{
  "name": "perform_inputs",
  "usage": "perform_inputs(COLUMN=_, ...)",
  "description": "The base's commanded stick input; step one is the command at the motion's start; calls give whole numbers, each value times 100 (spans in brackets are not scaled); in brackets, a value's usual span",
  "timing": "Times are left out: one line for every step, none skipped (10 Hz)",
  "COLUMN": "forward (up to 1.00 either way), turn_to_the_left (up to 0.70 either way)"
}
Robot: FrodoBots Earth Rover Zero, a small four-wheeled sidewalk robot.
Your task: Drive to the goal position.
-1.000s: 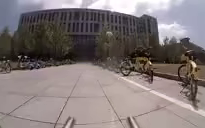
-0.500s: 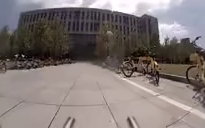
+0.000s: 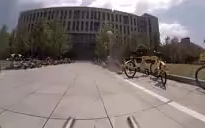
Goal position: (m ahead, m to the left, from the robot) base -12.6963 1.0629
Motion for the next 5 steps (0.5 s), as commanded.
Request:
perform_inputs(forward=70, turn_to_the_left=0)
perform_inputs(forward=70, turn_to_the_left=0)
perform_inputs(forward=70, turn_to_the_left=0)
perform_inputs(forward=70, turn_to_the_left=0)
perform_inputs(forward=70, turn_to_the_left=0)
